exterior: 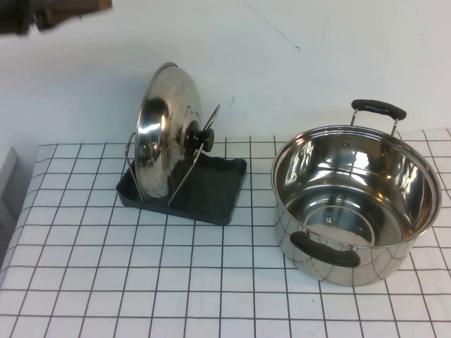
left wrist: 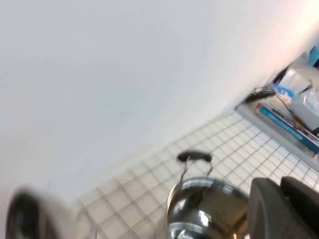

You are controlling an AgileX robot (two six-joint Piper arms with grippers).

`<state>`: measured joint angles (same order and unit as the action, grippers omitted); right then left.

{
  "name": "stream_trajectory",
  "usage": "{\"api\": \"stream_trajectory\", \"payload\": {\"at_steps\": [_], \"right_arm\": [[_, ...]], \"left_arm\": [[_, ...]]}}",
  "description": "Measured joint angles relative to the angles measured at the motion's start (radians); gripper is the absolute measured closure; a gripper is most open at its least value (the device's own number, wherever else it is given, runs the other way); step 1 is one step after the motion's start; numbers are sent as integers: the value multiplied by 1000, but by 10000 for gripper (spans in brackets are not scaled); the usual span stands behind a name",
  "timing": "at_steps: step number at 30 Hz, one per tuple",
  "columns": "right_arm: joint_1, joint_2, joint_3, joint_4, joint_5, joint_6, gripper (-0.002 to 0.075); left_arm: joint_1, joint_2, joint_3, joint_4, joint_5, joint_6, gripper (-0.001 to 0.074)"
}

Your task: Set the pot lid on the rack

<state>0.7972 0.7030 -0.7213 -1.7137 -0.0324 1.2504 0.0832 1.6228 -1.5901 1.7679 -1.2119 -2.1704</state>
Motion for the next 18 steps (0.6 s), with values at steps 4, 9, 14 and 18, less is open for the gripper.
{"api": "stream_trajectory", "payload": {"at_steps": [4, 9, 14, 18], "right_arm": [[0, 0, 0, -4, 213, -112, 728], [0, 0, 0, 132, 568, -491, 728], [0, -1, -51, 453, 992, -946, 728], [0, -28, -89, 621, 1172, -1099, 728]], "left_arm": [[0, -140, -26, 0, 91, 26, 729], [0, -293, -34, 0, 356, 147, 734], [0, -379, -34, 0, 644, 266, 735], [0, -402, -29, -6, 819, 408, 735]]}}
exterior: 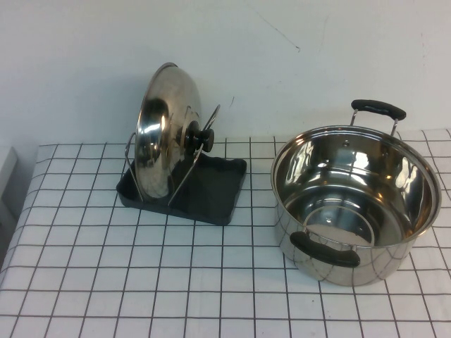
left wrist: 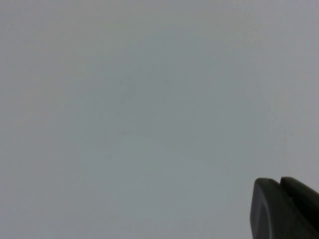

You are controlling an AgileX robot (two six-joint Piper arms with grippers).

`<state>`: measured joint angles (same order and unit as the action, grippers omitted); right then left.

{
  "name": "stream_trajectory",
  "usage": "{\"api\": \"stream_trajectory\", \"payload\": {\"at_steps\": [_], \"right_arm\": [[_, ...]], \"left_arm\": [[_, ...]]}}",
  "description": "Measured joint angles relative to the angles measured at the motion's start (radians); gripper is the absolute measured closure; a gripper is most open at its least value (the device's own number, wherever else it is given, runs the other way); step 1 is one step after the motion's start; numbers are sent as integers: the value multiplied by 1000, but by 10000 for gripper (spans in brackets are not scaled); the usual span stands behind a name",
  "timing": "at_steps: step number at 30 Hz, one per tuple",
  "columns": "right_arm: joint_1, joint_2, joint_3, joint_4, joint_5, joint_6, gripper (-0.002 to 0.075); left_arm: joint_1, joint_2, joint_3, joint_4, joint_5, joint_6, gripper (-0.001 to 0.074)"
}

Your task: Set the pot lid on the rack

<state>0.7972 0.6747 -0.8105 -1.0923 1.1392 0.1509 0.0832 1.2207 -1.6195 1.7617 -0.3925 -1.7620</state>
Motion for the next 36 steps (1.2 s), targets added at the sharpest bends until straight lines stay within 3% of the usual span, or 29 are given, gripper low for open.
{"api": "stream_trajectory", "payload": {"at_steps": [6, 10, 16, 25, 29, 36], "right_arm": [[0, -84, -21, 303, 41, -118, 728], [0, -139, -21, 513, 19, -174, 728], [0, -205, -21, 718, -117, -232, 728], [0, -306, 22, 800, -227, -242, 728], [0, -368, 152, 851, -326, -244, 728], [0, -474, 382, 886, -459, -242, 728]], "left_arm": [[0, -2, 106, -21, 373, 321, 736], [-7, -22, 206, -195, 611, 504, 736], [-39, -104, 233, -890, 957, 907, 736], [-43, -213, 252, -1974, 1261, 1823, 736], [-48, -302, 338, -2258, 1279, 2041, 736], [-48, -572, 598, -2543, 1283, 2277, 736]]}}
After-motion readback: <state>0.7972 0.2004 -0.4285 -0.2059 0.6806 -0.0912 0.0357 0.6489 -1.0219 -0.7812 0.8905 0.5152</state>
